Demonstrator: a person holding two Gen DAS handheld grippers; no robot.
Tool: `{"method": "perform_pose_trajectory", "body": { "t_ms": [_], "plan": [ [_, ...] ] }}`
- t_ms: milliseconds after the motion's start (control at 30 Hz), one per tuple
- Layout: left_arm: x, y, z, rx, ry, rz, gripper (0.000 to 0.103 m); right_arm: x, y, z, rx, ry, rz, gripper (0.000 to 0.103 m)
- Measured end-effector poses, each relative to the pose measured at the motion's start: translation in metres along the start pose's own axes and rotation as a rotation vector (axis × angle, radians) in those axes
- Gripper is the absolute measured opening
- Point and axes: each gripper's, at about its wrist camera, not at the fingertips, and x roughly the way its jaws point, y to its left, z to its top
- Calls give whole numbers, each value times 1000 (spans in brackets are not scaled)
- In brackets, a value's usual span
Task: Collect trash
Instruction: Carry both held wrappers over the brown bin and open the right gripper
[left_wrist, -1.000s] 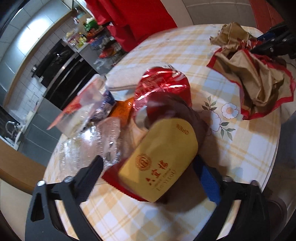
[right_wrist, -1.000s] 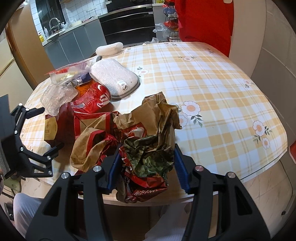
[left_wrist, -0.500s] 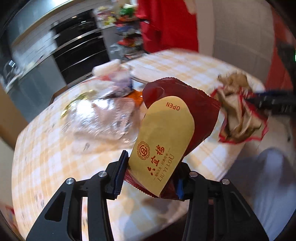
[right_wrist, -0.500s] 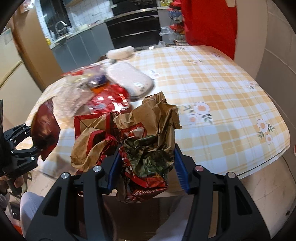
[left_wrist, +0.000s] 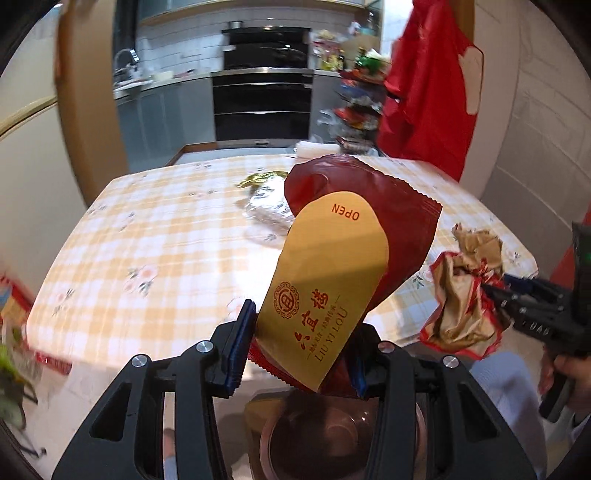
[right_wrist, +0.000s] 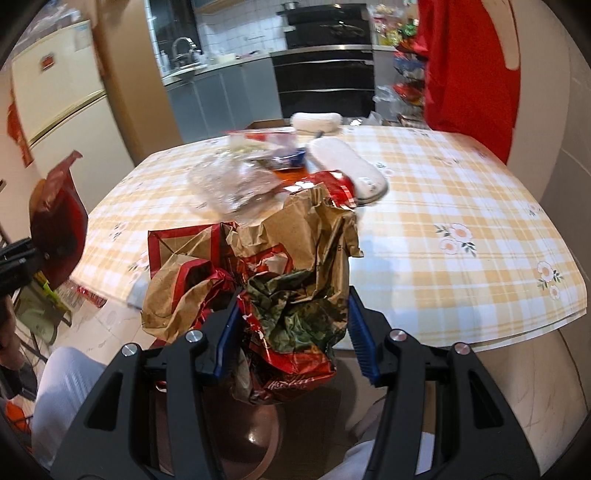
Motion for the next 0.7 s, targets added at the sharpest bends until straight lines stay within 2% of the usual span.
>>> {"method": "perform_pose_trajectory", "body": {
  "t_ms": [267, 400, 700],
  "plan": [
    [-39, 16, -28, -64, -27, -7, 43, 7, 54, -35, -128, 90, 58, 54],
    [-46, 22, -40, -118, -31, -41, 43, 7, 66, -43, -118, 138, 100, 54],
    [-57, 27, -50, -155, -54, -62, 43, -1, 77, -44, -114, 153, 128, 55]
  ]
}}
